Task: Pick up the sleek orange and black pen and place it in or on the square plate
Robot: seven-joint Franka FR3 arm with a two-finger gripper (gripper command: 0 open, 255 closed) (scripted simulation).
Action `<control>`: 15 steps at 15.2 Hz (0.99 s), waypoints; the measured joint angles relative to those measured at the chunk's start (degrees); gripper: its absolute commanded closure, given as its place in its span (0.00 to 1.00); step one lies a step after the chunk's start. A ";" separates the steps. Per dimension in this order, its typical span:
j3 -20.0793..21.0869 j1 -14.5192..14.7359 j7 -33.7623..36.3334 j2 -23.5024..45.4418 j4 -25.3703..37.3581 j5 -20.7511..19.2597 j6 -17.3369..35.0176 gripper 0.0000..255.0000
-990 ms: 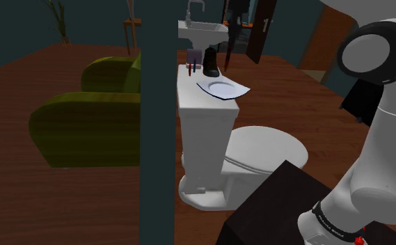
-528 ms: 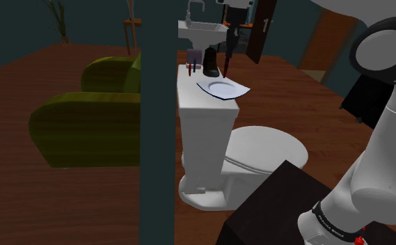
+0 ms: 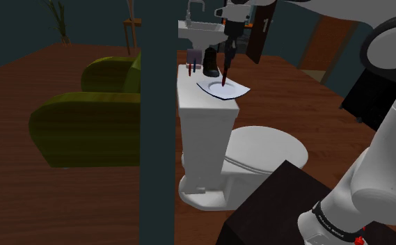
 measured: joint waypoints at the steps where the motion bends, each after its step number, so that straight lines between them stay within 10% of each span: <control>1: 0.00 0.00 -0.01 -0.04 -0.22 -0.01 0.18 1.00; 5: 0.00 0.01 -0.02 -0.14 -0.52 -0.02 0.41 1.00; 6: 0.00 0.01 -0.02 -0.15 -0.53 -0.02 0.42 0.00; 15: -0.10 -0.31 -0.13 1.74 6.22 0.35 -4.41 0.00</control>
